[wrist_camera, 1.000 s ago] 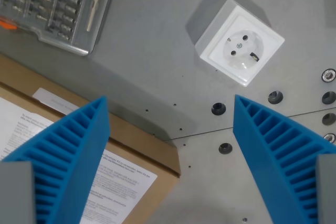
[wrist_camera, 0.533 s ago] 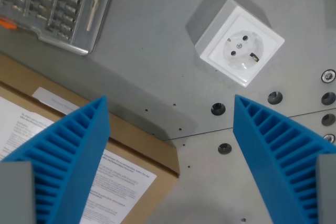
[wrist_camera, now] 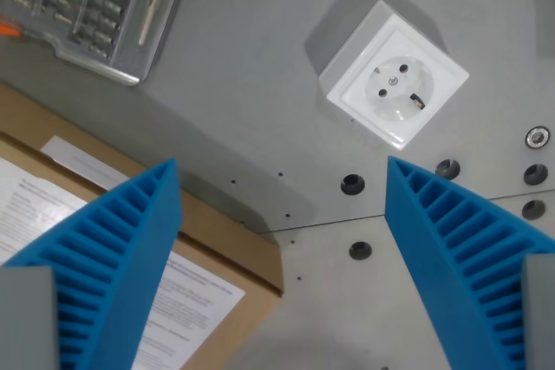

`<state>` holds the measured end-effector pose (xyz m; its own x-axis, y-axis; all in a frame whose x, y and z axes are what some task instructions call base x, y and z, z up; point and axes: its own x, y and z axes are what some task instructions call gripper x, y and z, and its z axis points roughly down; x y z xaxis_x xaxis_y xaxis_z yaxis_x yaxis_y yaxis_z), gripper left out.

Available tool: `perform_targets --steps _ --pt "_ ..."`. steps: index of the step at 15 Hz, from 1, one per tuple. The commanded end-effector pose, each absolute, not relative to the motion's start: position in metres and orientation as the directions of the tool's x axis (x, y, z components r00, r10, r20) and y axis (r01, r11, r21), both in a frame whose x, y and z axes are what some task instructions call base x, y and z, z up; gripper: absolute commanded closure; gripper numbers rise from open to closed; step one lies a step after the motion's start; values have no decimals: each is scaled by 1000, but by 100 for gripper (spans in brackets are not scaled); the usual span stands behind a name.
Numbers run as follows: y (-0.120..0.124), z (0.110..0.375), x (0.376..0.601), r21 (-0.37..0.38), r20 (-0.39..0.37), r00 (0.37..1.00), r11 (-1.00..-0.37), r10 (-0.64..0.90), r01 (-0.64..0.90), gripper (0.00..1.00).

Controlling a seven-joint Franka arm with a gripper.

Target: Move above the white socket

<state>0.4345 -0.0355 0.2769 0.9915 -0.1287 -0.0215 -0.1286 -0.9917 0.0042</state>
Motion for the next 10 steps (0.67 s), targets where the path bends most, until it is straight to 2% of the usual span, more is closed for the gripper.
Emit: perform_targets --steps 1,10 --pt "-45 269 433 -16 43 999 -999 31 32 0" --pt "-60 247 428 -2 97 967 -972 235 236 0"
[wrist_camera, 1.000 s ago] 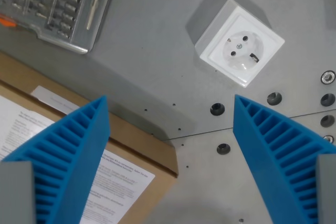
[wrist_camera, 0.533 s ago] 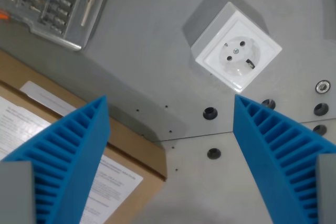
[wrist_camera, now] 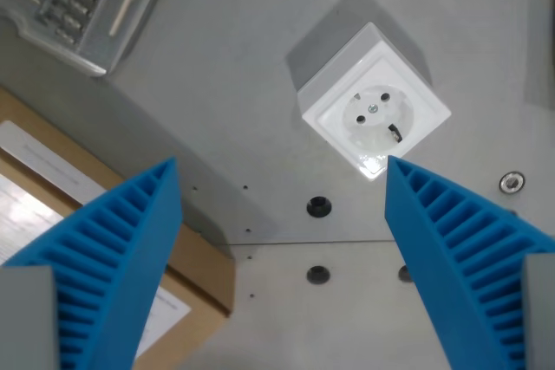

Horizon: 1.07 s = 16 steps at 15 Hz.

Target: Move above the white socket

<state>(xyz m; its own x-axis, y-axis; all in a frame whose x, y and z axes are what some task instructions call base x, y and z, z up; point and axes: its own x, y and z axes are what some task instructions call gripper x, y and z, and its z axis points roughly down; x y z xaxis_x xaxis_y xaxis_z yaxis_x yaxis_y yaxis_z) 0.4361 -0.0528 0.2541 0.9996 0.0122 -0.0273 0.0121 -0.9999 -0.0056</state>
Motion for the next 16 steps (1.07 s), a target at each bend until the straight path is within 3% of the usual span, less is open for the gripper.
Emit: perform_targets --steps 1,16 --pt "-61 245 427 -1 99 962 -967 254 255 0" --pt "-89 204 425 3 125 827 -834 548 552 0"
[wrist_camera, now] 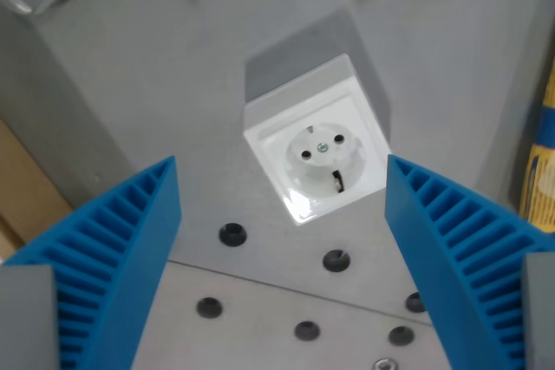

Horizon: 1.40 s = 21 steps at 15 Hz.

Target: Move above the white socket

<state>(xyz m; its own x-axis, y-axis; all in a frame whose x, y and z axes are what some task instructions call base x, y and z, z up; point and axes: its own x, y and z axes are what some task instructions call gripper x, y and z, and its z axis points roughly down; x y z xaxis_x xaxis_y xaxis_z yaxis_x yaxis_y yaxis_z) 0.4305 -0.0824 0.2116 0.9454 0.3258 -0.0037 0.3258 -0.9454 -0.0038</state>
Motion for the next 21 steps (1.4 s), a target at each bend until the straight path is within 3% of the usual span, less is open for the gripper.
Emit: perform_targets --steps 1,8,21 --pt "-91 202 424 2 128 818 -825 561 565 0" --pt "-101 187 418 15 158 761 -772 630 636 0" --pt "-113 171 416 2 166 748 -759 642 651 0"
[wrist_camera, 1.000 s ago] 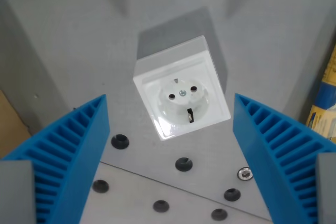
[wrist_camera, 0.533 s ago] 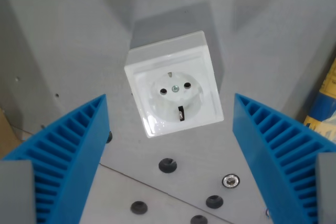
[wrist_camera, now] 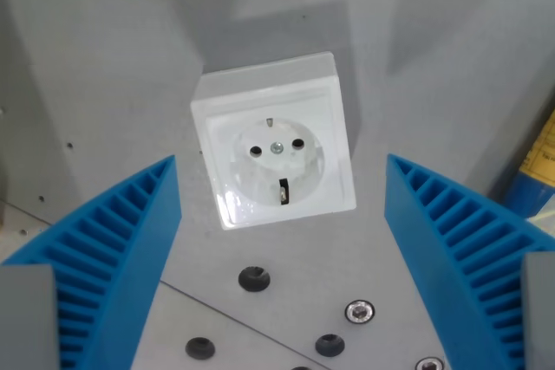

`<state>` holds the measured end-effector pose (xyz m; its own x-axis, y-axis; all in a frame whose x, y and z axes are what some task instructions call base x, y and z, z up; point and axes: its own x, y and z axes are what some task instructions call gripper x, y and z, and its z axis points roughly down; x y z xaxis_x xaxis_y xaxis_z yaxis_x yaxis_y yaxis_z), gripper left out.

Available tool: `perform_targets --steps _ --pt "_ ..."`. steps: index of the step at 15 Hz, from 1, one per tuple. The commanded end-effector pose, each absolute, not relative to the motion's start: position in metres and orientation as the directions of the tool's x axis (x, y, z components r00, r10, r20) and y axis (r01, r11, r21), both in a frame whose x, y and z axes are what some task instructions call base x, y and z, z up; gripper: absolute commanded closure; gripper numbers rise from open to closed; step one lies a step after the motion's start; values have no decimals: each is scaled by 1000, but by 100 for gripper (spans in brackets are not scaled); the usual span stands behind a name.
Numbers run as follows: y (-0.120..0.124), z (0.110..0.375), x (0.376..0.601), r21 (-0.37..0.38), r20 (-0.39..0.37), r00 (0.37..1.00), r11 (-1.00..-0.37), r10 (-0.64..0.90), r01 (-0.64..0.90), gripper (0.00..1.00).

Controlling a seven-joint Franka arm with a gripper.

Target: Move above the white socket

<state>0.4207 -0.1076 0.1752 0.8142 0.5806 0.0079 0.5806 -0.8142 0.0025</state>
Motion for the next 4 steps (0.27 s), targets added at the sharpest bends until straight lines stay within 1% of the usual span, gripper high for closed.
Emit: perform_targets --steps 1,4 --pt "-113 170 415 2 168 750 -761 640 649 0" --pt "-114 170 414 4 168 757 -768 631 640 0"
